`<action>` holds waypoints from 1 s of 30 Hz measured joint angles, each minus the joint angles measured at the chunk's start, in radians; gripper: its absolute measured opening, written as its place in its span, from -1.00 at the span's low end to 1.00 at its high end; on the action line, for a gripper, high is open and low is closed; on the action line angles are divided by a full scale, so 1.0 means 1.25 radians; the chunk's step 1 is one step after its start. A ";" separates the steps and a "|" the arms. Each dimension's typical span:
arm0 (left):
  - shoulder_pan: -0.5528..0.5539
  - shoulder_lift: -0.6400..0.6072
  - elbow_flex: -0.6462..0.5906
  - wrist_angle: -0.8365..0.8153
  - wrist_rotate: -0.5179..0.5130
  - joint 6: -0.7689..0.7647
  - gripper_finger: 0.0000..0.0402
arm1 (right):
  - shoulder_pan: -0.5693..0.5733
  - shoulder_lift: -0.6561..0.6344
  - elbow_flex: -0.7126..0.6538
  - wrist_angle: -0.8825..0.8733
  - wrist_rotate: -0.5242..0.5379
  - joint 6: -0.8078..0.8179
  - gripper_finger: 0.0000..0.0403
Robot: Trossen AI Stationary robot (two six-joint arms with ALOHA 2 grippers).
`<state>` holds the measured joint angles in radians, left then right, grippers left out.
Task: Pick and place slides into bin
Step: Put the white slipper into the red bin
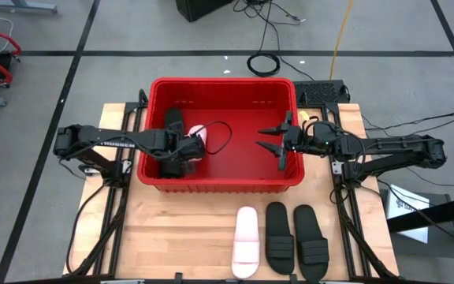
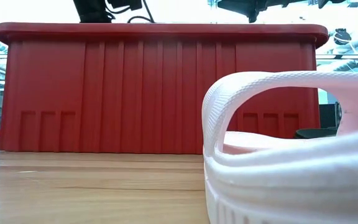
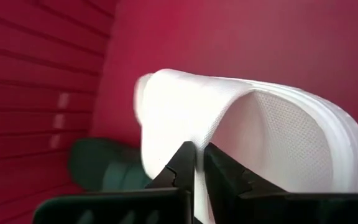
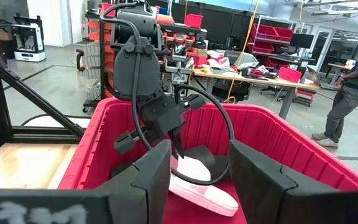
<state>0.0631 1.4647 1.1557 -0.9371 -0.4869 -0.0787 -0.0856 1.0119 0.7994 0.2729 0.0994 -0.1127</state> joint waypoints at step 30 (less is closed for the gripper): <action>0.045 -0.049 0.057 -0.001 0.294 -0.012 -0.06 | 0.000 0.000 0.000 -0.001 0.000 -0.003 -0.24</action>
<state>0.1192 1.4028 1.2267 -0.9384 -0.1199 -0.0933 -0.0853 1.0119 0.7994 0.2722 0.0994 -0.1162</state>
